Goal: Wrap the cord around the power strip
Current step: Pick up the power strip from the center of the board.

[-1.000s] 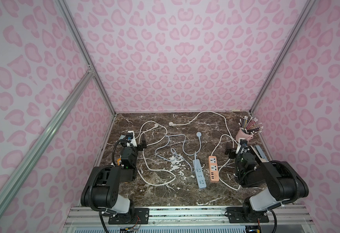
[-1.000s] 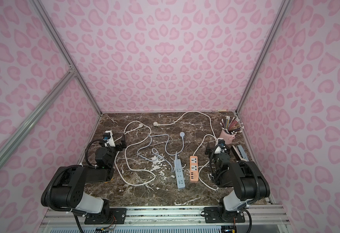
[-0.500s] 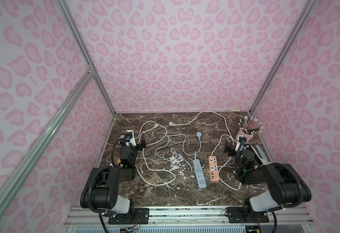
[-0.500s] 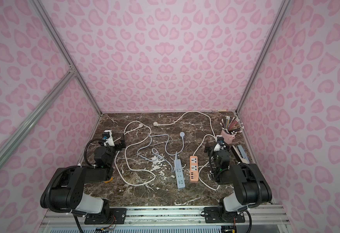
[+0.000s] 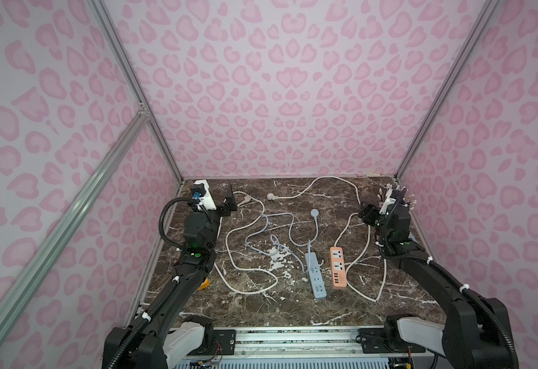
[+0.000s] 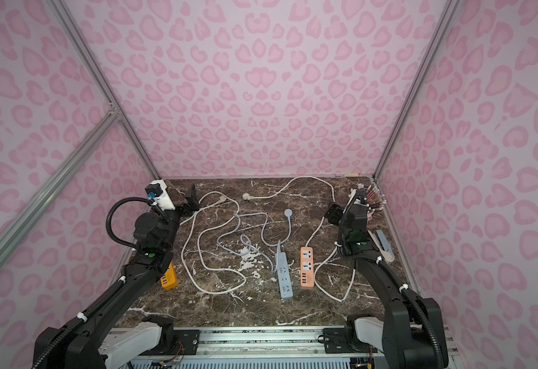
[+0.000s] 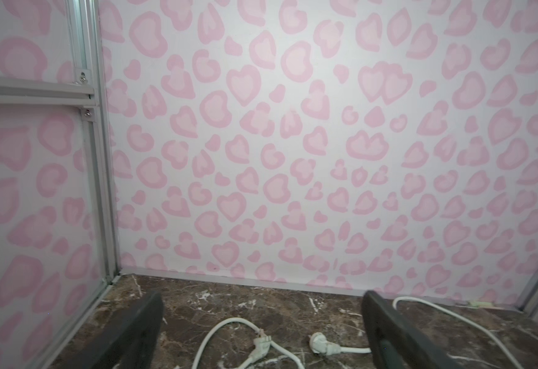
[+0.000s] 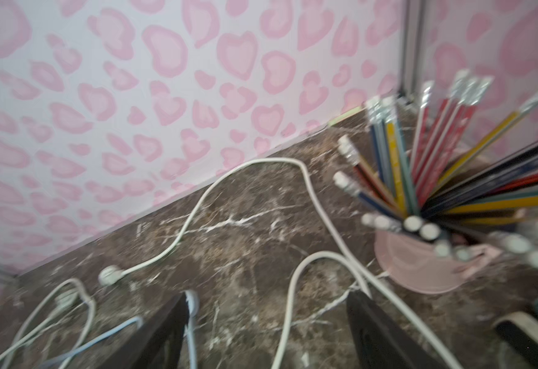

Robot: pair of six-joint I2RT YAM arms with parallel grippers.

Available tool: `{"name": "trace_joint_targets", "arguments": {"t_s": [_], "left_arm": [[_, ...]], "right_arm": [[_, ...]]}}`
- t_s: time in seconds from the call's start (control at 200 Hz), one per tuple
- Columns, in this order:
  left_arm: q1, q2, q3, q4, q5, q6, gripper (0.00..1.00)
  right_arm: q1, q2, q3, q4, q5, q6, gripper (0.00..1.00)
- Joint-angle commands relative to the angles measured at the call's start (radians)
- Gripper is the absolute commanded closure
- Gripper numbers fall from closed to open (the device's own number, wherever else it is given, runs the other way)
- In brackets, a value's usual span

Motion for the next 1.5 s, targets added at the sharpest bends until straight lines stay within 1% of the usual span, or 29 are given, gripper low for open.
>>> {"name": "trace_joint_targets", "arguments": {"t_s": [0.0, 0.04, 0.07, 0.11, 0.14, 0.175, 0.205, 0.29, 0.34, 0.405, 0.51, 0.595, 0.66, 0.75, 0.84, 0.98, 1.035, 1.09, 1.145, 1.195, 1.24, 1.29, 1.35, 1.425, 1.495], "left_arm": [[0.008, 0.058, 0.087, -0.195, 0.068, -0.232, 0.03], [0.018, 0.099, 0.141, -0.269, 0.135, -0.208, 0.03], [0.027, 0.123, 0.18, -0.322, 0.196, -0.184, 0.0], [0.037, 0.144, 0.218, -0.368, 0.275, -0.154, 0.08], [0.041, 0.147, 0.236, -0.399, 0.297, -0.139, 0.14], [0.041, 0.139, 0.253, -0.427, 0.295, -0.131, 0.18], [0.04, 0.12, 0.252, -0.432, 0.285, -0.119, 0.19], [0.021, 0.035, 0.211, -0.422, 0.179, -0.113, 0.2], [0.002, -0.01, 0.177, -0.408, 0.14, -0.102, 0.19], [-0.025, -0.055, 0.139, -0.399, 0.111, -0.09, 0.19], [-0.065, -0.096, 0.101, -0.408, 0.077, -0.084, 0.18], [-0.091, -0.105, 0.081, -0.393, 0.077, -0.093, 0.17], [-0.104, -0.09, 0.084, -0.379, 0.112, -0.095, 0.17], [-0.121, -0.046, 0.123, -0.403, 0.158, -0.104, 0.17], [-0.161, -0.032, 0.143, -0.425, 0.139, -0.099, 0.17], [-0.215, -0.066, 0.12, -0.433, 0.054, -0.108, 0.18], [-0.226, -0.079, 0.116, -0.441, 0.042, -0.114, 0.18], [-0.23, -0.079, 0.117, -0.45, 0.056, -0.113, 0.18], [-0.231, -0.058, 0.122, -0.468, 0.068, -0.114, 0.18], [-0.231, -0.036, 0.14, -0.499, 0.102, -0.113, 0.19], [-0.237, -0.02, 0.157, -0.523, 0.145, -0.11, 0.21], [-0.254, -0.011, 0.176, -0.551, 0.16, -0.11, 0.24], [-0.292, -0.012, 0.191, -0.572, 0.146, -0.105, 0.28], [-0.363, -0.005, 0.214, -0.584, 0.123, -0.106, 0.28], [-0.452, 0.027, 0.247, -0.592, 0.121, -0.105, 0.28]], "right_arm": [[0.052, -0.01, 0.046, -0.192, -0.101, 0.057, 0.21], [0.09, -0.016, 0.056, -0.259, -0.038, 0.055, 0.21], [0.115, -0.028, 0.044, -0.281, -0.021, 0.047, 0.2], [0.15, -0.048, 0.019, -0.299, 0.003, 0.035, 0.19], [0.171, -0.062, 0.005, -0.323, 0.029, 0.033, 0.19], [0.193, -0.068, -0.006, -0.355, 0.05, 0.031, 0.18], [0.205, -0.067, -0.008, -0.387, 0.053, 0.029, 0.17], [0.243, -0.031, 0.023, -0.523, 0.022, 0.023, 0.11], [0.284, -0.001, 0.044, -0.605, 0.017, 0.013, 0.06], [0.354, 0.036, 0.063, -0.684, 0.048, 0.02, 0.05], [0.446, 0.089, 0.075, -0.742, 0.079, 0.073, 0.04], [0.461, 0.135, 0.064, -0.728, 0.088, 0.104, 0.04], [0.461, 0.172, 0.065, -0.688, 0.099, 0.106, 0.04], [0.462, 0.258, 0.123, -0.694, 0.097, 0.083, 0.04], [0.46, 0.325, 0.157, -0.714, 0.11, 0.062, 0.04], [0.448, 0.35, 0.137, -0.681, 0.147, 0.078, 0.09], [0.448, 0.363, 0.131, -0.669, 0.165, 0.076, 0.13], [0.446, 0.388, 0.127, -0.66, 0.18, 0.069, 0.17], [0.442, 0.412, 0.129, -0.65, 0.207, 0.072, 0.24], [0.434, 0.425, 0.135, -0.636, 0.198, 0.072, 0.3], [0.43, 0.403, 0.145, -0.623, 0.174, 0.074, 0.35], [0.429, 0.347, 0.159, -0.604, 0.149, 0.067, 0.39], [0.423, 0.28, 0.209, -0.608, 0.118, 0.044, 0.43], [0.421, 0.228, 0.31, -0.634, 0.068, 0.024, 0.46], [0.434, 0.204, 0.399, -0.639, 0.022, 0.02, 0.51]]}}
